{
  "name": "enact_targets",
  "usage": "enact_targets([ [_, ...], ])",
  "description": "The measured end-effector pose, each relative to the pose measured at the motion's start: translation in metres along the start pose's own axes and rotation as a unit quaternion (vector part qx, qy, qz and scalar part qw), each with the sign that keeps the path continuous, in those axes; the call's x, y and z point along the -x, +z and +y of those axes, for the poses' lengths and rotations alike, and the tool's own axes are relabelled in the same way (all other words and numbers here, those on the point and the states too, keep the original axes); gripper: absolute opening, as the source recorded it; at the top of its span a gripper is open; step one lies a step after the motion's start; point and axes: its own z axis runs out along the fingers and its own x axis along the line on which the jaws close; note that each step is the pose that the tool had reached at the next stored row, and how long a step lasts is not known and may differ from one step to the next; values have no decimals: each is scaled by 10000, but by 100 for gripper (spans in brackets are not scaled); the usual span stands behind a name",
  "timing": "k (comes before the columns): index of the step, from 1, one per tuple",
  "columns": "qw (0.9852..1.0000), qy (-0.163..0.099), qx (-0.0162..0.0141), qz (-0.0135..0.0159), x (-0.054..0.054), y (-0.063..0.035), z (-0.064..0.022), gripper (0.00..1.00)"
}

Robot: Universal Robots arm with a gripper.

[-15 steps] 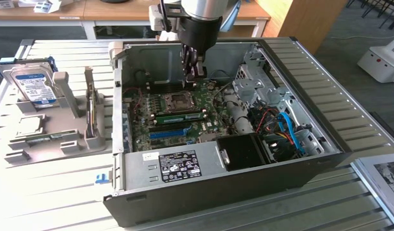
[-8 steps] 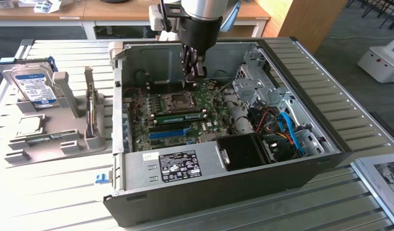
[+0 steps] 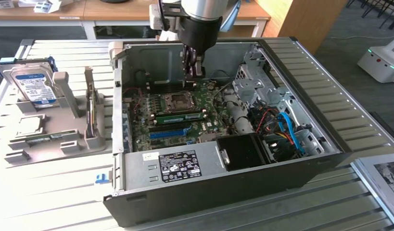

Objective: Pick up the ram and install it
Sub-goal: 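Press down the ram until it locks into place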

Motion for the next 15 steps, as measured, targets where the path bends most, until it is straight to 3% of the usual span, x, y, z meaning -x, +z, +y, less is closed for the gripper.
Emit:
enact_targets([
  [4,9993,364,-18,-18,0,3,0,10],
  [8,9974,723,-36,-36,0,6,0,10],
  [12,9940,1088,-54,-54,-1,9,0,10],
  [15,9907,1355,-67,-68,-1,11,-1,10],
])
